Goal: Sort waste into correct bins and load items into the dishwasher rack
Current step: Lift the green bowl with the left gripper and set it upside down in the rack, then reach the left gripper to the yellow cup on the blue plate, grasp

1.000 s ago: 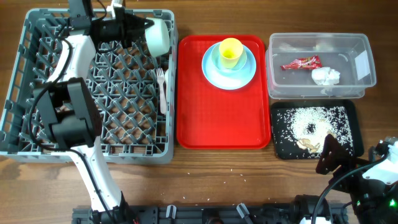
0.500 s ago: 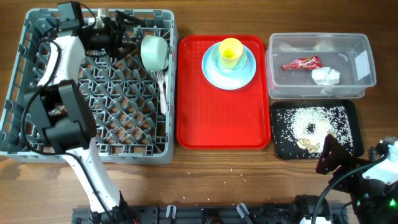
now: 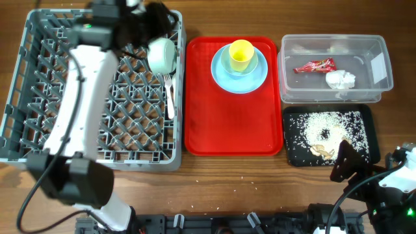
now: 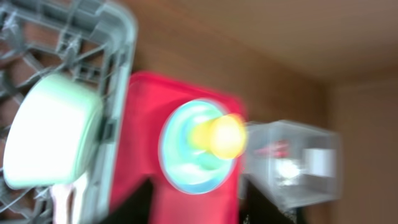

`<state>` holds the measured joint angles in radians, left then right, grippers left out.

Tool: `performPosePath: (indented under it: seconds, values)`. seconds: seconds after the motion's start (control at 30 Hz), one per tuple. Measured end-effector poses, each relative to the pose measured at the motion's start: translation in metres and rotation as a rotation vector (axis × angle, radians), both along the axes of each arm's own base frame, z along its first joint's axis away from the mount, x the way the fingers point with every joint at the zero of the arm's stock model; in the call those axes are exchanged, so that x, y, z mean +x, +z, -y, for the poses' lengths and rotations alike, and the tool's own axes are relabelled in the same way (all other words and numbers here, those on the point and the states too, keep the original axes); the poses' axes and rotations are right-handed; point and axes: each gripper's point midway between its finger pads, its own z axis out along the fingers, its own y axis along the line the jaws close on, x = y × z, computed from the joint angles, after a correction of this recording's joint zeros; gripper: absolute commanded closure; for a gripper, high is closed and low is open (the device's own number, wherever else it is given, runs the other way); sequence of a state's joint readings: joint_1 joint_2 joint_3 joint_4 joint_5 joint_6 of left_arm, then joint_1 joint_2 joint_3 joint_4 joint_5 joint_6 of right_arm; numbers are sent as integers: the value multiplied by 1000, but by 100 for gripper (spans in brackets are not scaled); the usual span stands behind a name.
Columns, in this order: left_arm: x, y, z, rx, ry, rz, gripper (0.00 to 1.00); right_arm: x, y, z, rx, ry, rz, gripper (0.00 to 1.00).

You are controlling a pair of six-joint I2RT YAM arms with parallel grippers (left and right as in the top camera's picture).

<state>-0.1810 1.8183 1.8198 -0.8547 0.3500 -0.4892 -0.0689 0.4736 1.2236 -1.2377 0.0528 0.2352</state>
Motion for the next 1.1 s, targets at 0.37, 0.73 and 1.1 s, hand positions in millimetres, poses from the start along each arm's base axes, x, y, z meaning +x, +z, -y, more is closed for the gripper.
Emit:
performPosePath:
  seconds: [0.37,0.73,1.1]
  values:
    - [16,-128,-18,527,116,-153,96,0,0,0,0,0,0,0]
    - [9,-121,-146,709,354,-261,96,0,0,0,0,0,0,0]
    - [-22,53,105,258,-102,312,82,0,0,0,0,0,0,0]
